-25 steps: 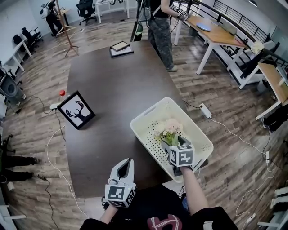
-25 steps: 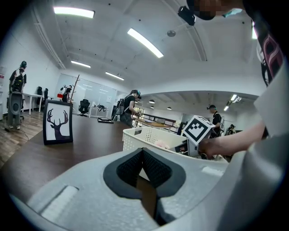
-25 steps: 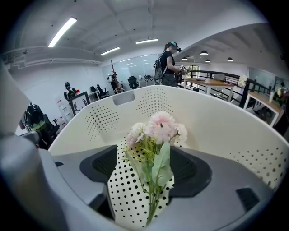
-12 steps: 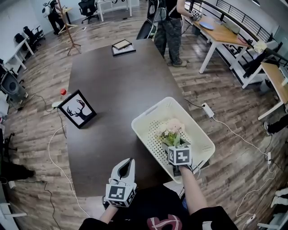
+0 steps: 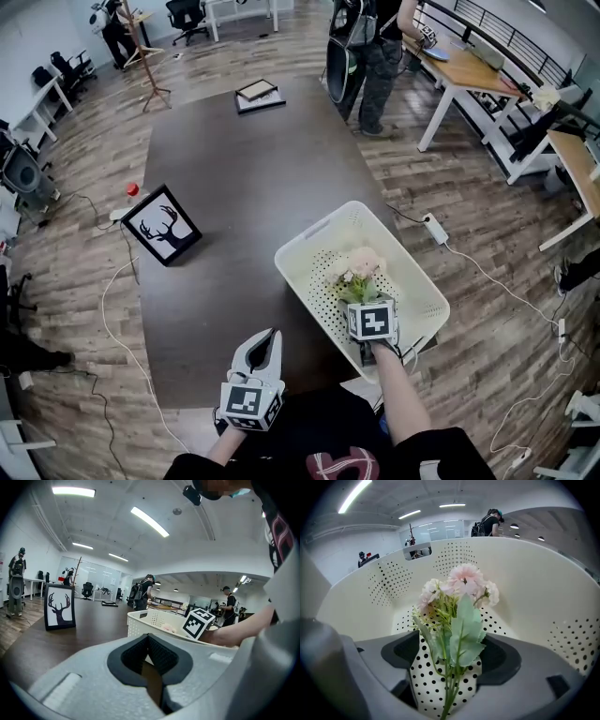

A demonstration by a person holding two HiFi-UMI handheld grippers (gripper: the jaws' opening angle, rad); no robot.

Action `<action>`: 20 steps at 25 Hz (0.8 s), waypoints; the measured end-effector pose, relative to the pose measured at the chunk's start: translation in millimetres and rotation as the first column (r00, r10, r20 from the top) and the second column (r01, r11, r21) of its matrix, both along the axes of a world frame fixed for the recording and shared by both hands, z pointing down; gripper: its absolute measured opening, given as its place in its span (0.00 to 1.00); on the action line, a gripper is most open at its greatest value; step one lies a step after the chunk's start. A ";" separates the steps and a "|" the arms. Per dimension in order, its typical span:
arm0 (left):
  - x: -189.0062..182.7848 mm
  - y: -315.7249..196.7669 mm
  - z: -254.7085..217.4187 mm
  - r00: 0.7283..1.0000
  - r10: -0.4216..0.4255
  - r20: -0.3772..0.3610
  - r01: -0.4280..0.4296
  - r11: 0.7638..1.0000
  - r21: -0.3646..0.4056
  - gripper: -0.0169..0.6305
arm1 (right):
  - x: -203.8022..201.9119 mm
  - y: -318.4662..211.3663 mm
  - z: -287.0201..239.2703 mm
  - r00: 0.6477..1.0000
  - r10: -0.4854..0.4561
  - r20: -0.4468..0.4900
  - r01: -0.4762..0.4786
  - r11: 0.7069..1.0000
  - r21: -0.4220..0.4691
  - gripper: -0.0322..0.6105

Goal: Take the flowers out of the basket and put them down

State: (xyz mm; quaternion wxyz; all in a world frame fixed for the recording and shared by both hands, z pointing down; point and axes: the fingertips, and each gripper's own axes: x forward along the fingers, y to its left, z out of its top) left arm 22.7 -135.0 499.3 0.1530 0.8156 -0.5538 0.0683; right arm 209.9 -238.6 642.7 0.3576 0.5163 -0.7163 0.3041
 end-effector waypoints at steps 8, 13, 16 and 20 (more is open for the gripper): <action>-2.5 -0.8 -0.1 1.000 -0.015 -0.002 0.015 1.000 0.000 0.04 | 11.8 -1.8 9.9 0.998 0.055 -0.024 -0.056 0.998 -0.042 0.59; -1.7 0.2 -0.5 1.000 -0.010 0.001 0.010 1.000 0.003 0.04 | 13.2 -1.3 10.0 0.997 0.052 -0.048 -0.054 0.998 -0.031 0.56; -1.9 -0.5 -2.2 1.000 -0.010 0.003 0.010 1.000 0.007 0.04 | 12.2 -1.4 8.7 0.998 0.047 -0.048 -0.049 0.998 -0.031 0.54; -2.2 -0.5 -2.9 1.000 -0.010 0.004 0.010 1.000 0.006 0.04 | 12.0 -0.8 8.2 0.998 0.051 -0.041 -0.052 0.998 -0.036 0.50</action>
